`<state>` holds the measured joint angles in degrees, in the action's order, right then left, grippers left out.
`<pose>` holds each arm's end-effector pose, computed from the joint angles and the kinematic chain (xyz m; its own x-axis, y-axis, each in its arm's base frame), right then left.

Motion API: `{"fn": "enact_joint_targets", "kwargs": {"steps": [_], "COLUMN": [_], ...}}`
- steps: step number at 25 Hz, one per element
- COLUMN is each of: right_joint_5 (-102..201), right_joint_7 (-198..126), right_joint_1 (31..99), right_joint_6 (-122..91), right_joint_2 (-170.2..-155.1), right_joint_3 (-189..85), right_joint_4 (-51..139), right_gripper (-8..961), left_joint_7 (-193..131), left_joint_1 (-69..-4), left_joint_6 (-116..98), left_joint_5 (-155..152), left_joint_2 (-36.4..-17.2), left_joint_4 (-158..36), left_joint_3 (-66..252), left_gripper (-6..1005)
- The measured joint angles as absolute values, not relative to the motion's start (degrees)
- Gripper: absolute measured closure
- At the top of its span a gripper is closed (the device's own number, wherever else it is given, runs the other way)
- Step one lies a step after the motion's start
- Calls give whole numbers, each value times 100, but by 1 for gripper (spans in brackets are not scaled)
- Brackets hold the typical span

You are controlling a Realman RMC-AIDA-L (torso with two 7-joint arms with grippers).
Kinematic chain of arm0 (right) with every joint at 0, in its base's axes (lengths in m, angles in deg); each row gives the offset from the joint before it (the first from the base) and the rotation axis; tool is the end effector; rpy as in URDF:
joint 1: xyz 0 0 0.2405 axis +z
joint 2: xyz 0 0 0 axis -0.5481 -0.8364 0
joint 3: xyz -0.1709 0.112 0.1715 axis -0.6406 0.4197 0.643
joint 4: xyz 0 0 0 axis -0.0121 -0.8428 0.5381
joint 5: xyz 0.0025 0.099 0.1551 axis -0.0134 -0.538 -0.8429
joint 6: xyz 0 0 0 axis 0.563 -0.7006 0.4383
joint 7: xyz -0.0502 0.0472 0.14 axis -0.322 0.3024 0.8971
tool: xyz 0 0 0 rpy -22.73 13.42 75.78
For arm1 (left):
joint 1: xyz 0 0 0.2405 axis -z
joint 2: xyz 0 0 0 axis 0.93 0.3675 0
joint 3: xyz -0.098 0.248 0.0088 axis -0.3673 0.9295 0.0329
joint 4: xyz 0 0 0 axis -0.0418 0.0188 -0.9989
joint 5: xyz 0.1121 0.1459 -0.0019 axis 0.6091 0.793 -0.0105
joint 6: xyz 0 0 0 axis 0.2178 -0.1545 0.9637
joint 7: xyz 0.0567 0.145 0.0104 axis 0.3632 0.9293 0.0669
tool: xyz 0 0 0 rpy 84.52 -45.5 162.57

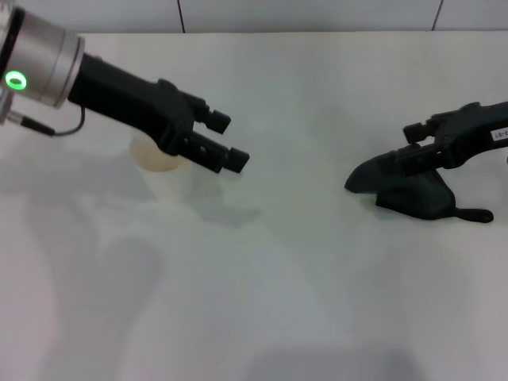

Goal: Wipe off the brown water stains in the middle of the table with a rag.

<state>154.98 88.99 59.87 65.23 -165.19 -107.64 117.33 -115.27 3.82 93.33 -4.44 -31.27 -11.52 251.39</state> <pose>0.2015 0.3327 0.0346 0.8086 -0.5440 -0.2241 -0.5861 -0.7777 -0.2273 -0.1408 0.3735 0.0074 0.9121 0.3927 0.1175 0.3897 -0.9197 0.0483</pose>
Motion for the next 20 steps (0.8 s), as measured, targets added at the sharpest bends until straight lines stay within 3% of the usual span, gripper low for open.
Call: {"fn": "enact_joint_targets", "kwargs": {"steps": [20], "right_joint_5": [14518], "right_joint_7": [7530], "right_joint_1": [5955], "right_joint_6": [6242], "right_joint_2": [-16535], "right_joint_3": [-10837], "right_joint_4": [10488], "right_gripper": [96], "left_joint_7": [-10232], "left_joint_1": [-1242], "left_joint_6": [8740], "left_joint_5": [-1366], "left_joint_2": [-3112], "left_joint_4": [-2554], "left_joint_3": [25129], "left_gripper": [147]}}
